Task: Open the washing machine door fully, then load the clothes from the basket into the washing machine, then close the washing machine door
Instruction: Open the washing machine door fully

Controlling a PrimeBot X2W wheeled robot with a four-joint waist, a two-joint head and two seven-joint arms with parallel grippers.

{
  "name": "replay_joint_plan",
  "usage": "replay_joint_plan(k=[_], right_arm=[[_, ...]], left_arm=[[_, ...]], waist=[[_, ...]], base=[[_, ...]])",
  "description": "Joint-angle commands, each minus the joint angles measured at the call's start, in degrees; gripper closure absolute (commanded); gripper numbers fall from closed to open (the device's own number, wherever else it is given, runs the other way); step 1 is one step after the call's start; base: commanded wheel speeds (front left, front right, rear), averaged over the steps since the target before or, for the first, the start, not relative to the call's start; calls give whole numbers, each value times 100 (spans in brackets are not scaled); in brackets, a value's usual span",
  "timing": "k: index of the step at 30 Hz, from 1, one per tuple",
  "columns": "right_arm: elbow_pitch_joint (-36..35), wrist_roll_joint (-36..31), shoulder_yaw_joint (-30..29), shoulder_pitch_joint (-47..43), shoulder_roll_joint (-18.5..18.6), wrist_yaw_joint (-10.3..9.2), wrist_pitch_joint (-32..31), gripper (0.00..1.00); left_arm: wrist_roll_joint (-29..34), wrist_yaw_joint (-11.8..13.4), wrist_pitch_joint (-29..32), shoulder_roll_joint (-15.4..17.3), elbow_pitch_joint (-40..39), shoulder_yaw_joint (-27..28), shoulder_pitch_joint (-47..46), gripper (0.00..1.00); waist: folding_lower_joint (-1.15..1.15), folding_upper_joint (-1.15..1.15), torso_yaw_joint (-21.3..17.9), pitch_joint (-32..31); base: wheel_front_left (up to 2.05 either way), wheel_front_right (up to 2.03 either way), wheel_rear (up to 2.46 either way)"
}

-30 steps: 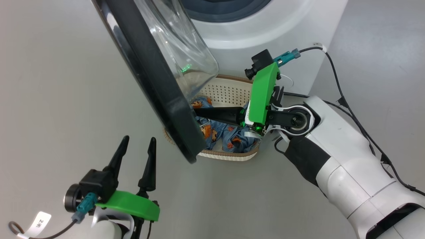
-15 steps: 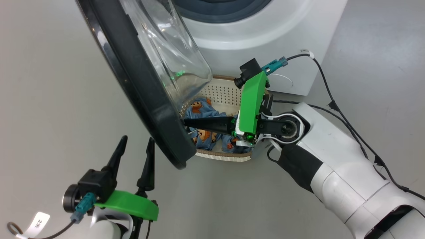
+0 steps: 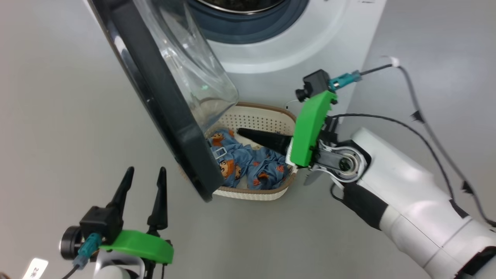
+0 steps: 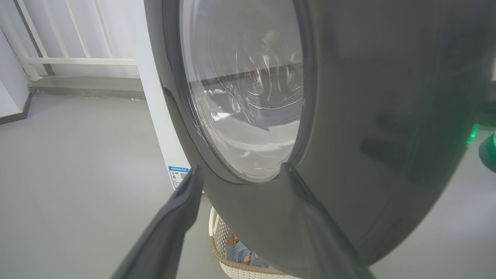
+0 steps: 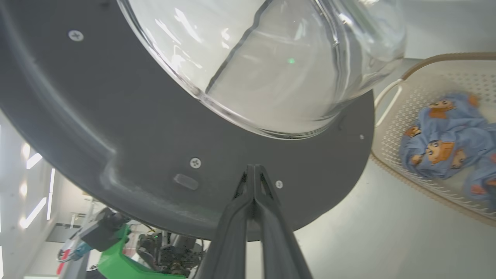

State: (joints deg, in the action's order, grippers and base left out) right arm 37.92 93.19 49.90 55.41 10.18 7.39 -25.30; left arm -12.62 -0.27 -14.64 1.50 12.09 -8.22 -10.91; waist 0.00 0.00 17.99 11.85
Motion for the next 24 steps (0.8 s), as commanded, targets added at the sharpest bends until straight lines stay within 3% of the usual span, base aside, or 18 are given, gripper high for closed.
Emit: replay_joint_plan(k=[1,6,12,17,24], right_arm=[[-194,-286,69,-132,-8,10,243,100],[-467,-1178,245,-454,368,10,1308,100],[-251,-2913,475,-872,797,10,2806,100],[-31,-3696,-42,-1316,755,10,3690,100],[-252,-4908,-1111,-2011,643,10,3999,100]], left_arm=[[66,18,-36,138,-140,249,29,0],[224,-32,-36,138,-176,508,145,0],[381,-93,-36,138,-231,780,311,0],[532,-163,-36,139,-268,981,454,0],[655,-242,-36,143,-285,1199,619,0]], waist=[[0,0,-167,-151],[0,0,-423,-361],[0,0,-732,-618],[0,0,-989,-785],[0,0,-1270,-966]], base=[[0,0,0],[0,0,0],[0,0,0],[0,0,0],[0,0,0]])
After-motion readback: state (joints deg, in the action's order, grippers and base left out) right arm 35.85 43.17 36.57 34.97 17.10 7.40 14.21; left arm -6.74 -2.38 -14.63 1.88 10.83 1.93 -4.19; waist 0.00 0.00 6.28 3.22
